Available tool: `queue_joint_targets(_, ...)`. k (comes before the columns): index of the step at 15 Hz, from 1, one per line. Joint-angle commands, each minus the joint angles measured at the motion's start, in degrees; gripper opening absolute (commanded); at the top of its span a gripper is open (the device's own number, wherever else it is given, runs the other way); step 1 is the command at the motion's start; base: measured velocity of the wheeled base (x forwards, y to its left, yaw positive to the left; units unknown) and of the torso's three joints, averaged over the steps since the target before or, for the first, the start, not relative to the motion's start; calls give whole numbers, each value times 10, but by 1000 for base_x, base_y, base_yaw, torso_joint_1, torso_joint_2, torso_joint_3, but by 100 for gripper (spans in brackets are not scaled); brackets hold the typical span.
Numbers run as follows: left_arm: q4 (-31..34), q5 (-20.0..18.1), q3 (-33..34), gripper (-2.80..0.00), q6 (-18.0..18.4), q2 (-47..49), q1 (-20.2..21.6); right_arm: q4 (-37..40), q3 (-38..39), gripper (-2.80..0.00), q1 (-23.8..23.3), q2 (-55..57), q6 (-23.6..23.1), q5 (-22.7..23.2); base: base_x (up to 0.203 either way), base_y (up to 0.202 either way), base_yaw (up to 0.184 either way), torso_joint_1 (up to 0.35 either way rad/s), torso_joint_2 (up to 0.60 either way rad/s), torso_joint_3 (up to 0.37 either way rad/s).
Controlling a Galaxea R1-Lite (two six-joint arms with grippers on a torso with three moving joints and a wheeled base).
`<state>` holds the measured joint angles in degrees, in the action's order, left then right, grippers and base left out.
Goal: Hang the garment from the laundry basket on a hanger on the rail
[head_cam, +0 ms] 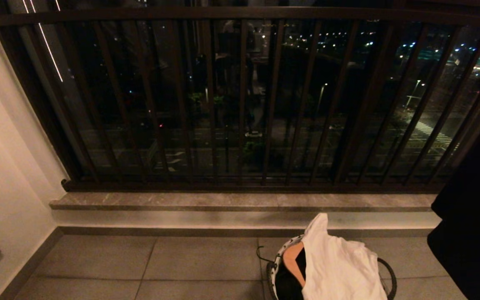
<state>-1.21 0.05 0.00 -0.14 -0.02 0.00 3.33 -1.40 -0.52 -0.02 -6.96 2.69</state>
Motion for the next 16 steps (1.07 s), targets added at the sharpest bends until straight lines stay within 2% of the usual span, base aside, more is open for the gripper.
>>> queue_joint_targets(1,0,0,4,-280,0,0,0,0,0,-280,0,0,-1,0,0,0,0,-76,449,363)
queue_joint_targets(7,-1,0,4,-280,0,0,0,0,0,-280,0,1,-2,0,0,0,0,-28,424,395)
queue_joint_targets(12,-1,-1,4,-280,0,0,0,0,0,-280,0,1,-3,0,0,0,0,2,75,82)
queue_joint_targets(16,-1,0,4,-280,-1,0,0,0,0,-280,0,0,-4,0,0,0,0,5,41,-97)
